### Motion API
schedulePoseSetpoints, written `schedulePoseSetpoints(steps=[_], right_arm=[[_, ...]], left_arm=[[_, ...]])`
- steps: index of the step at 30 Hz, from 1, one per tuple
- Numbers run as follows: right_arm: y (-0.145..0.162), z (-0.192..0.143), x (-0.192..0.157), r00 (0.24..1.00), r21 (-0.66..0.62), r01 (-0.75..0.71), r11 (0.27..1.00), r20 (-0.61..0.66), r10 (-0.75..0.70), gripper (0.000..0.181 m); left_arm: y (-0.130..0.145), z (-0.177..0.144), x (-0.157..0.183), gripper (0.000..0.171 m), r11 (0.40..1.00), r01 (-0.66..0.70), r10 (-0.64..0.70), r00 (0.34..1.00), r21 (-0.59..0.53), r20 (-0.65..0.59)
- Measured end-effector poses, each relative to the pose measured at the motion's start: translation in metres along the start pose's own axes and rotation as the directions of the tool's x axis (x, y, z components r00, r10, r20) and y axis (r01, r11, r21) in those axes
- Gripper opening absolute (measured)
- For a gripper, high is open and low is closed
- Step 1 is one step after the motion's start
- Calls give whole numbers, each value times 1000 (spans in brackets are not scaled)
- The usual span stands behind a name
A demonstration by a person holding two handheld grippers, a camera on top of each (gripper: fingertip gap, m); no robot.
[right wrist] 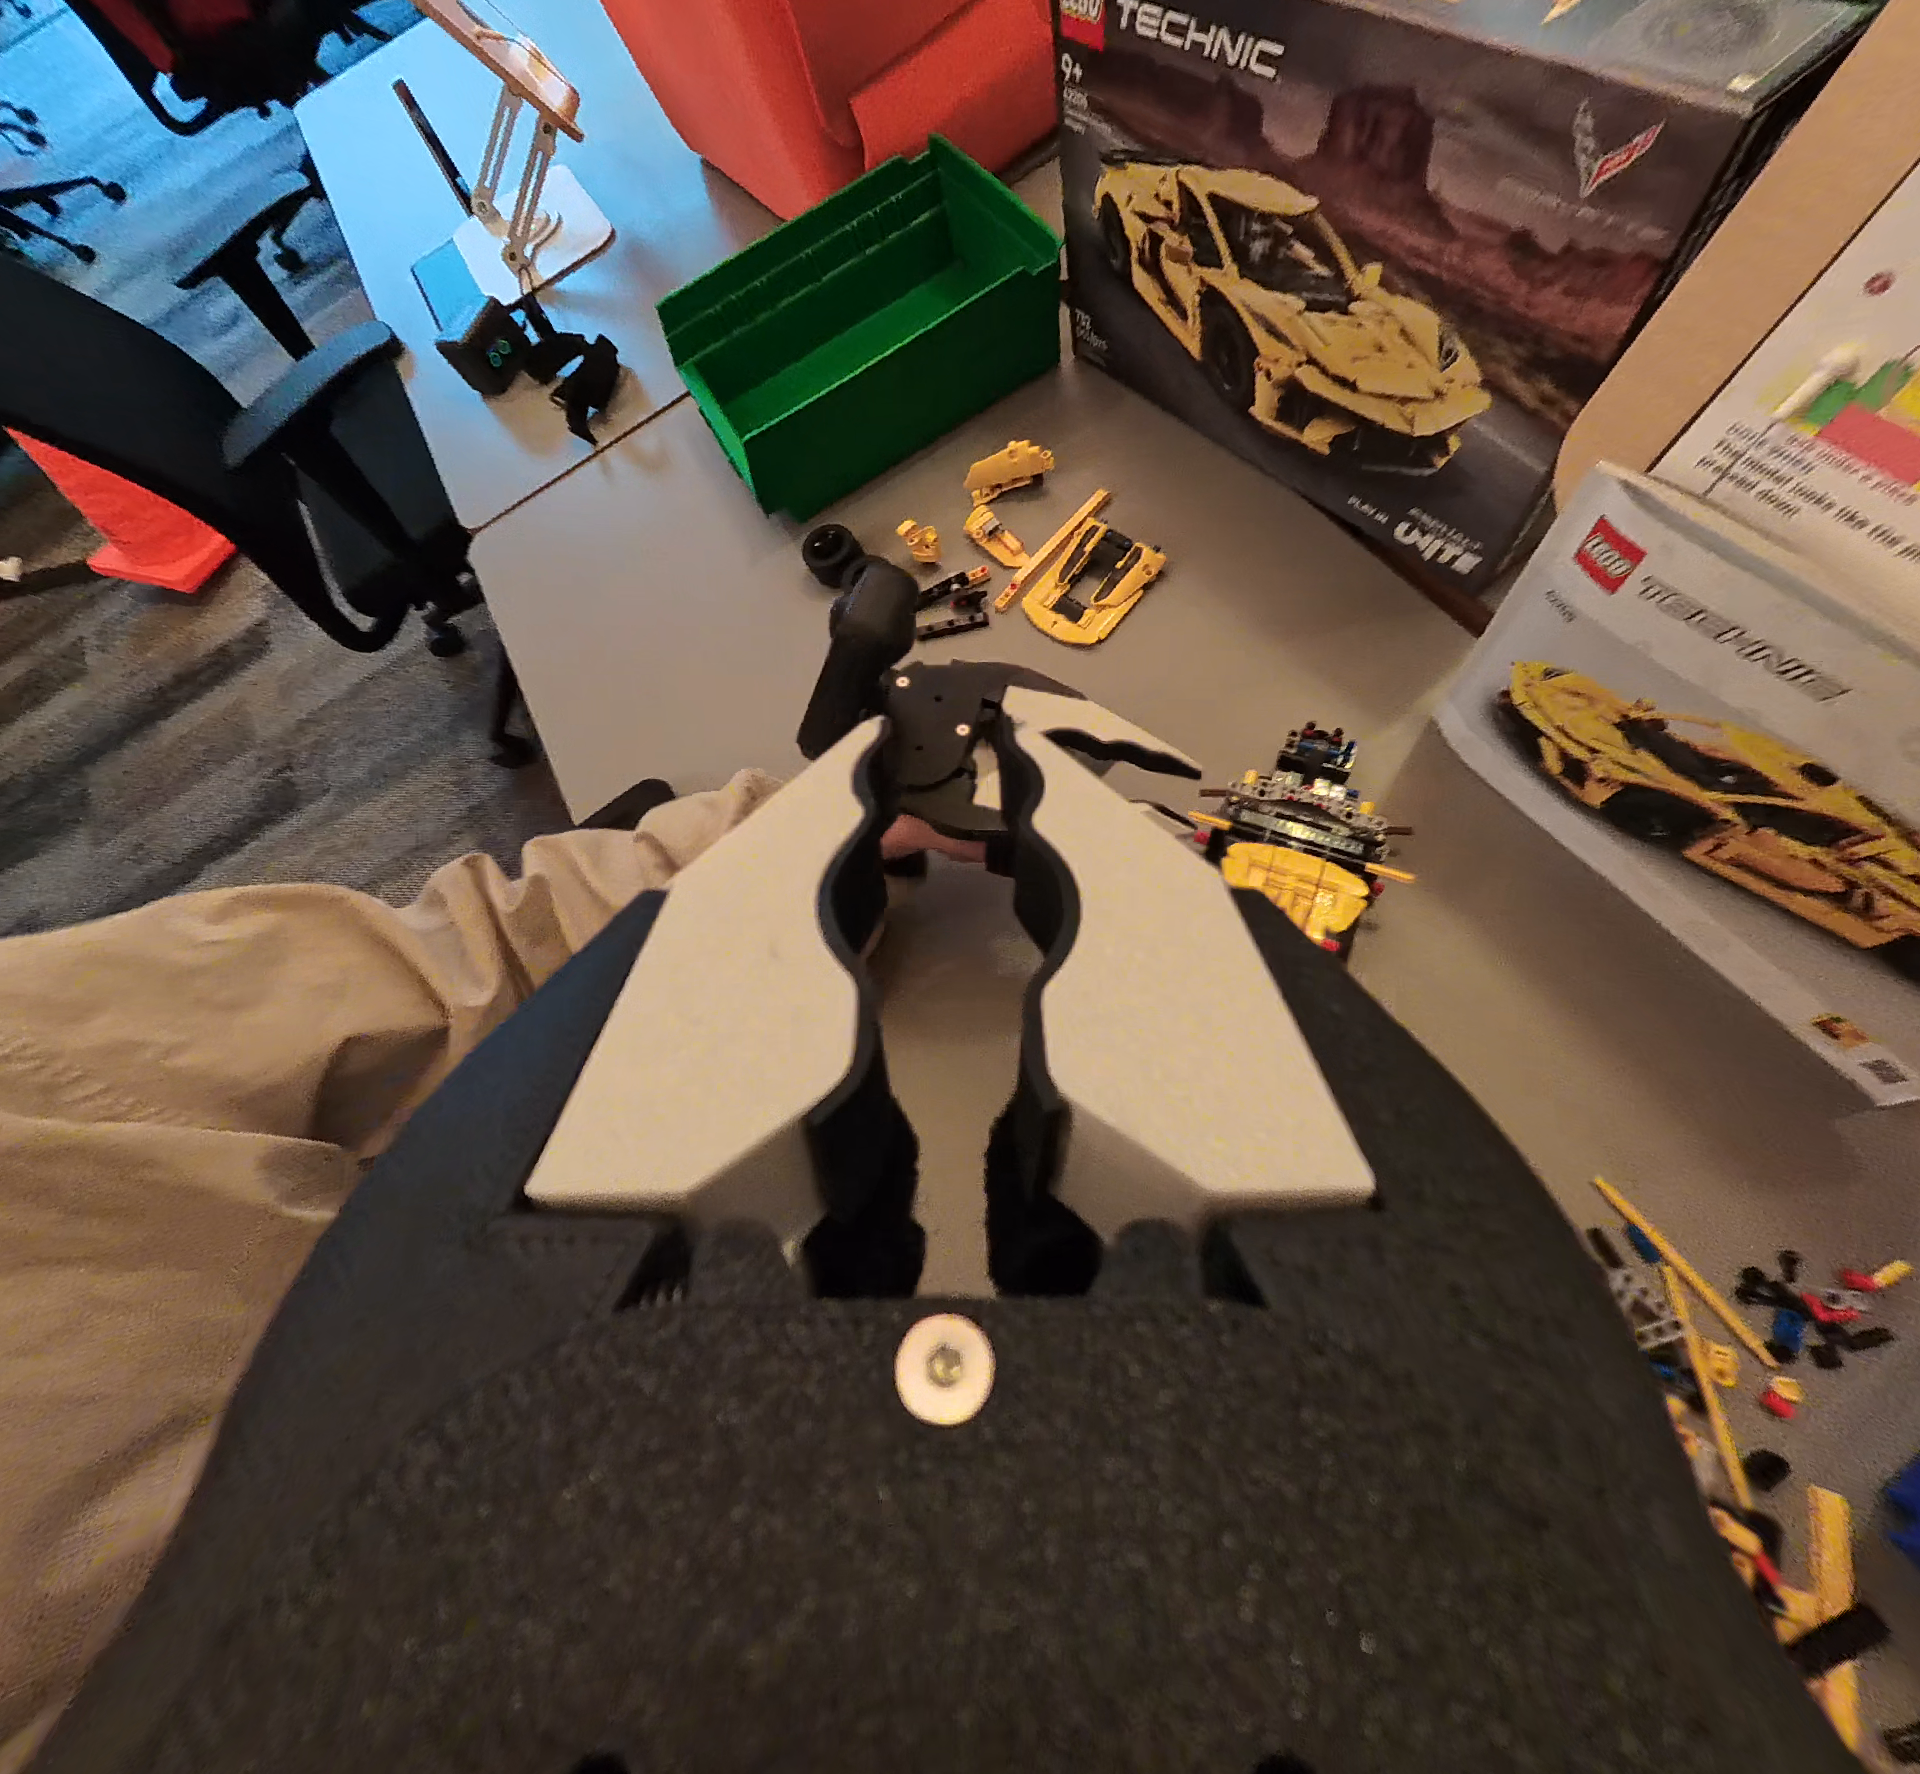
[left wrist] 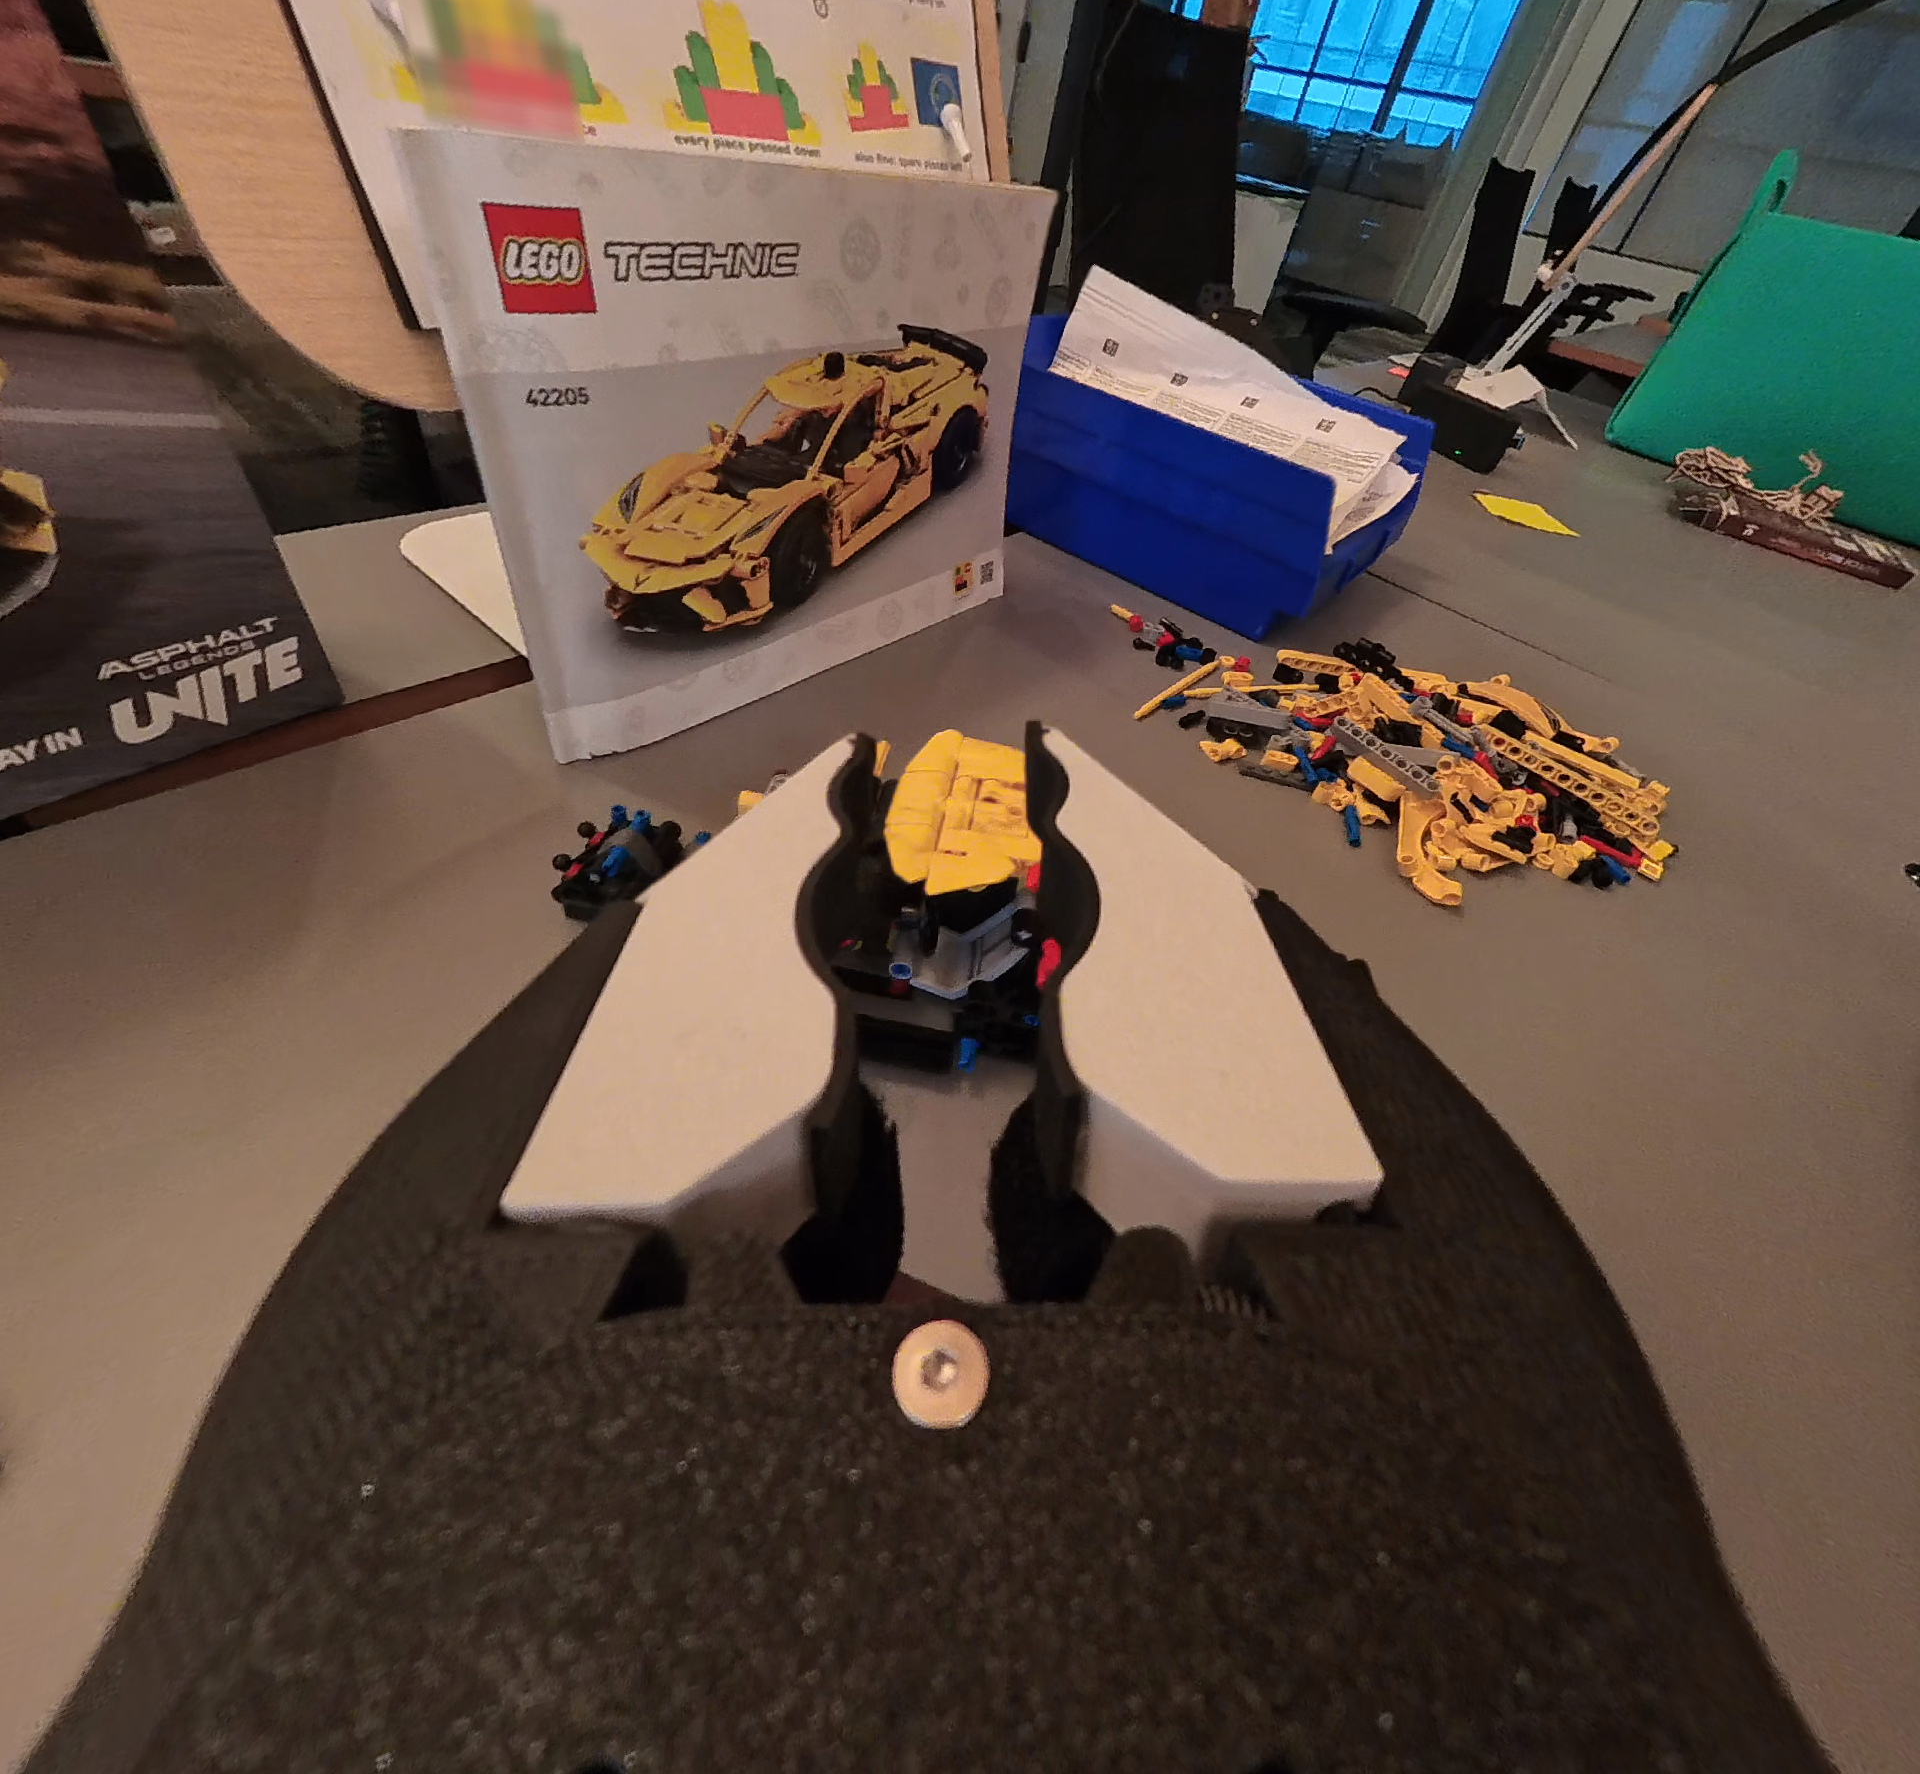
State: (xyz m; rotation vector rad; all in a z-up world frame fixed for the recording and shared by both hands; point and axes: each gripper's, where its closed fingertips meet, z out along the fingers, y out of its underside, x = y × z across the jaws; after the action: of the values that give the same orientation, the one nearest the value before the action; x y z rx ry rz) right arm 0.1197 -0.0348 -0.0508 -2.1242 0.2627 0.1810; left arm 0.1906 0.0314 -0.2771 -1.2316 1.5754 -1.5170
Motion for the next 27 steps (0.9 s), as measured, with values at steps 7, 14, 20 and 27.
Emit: schedulePoseSetpoints(steps=[7, 14, 20, 27], right_arm=[[80, 21, 56, 997, 16, -2, 1000, -72, 3, 18], [176, 53, 106, 991, 54, -33, 998, -128, 40, 29], [257, 110, 120, 994, 119, 8, 993, -109, 5, 41], [264, 127, 111, 961, 131, 82, 988, -274, -44, 32]], left_arm=[[7, 2, 0, 28, 999, -22, 21, 1000, -31, -3], [27, 9, 19, 29, 983, -136, 128, 989, -125, -68], [61, 1, 67, 29, 930, -252, 162, 935, -268, -317], [104, -2, 93, 39, 857, -349, 190, 898, -379, -398]])
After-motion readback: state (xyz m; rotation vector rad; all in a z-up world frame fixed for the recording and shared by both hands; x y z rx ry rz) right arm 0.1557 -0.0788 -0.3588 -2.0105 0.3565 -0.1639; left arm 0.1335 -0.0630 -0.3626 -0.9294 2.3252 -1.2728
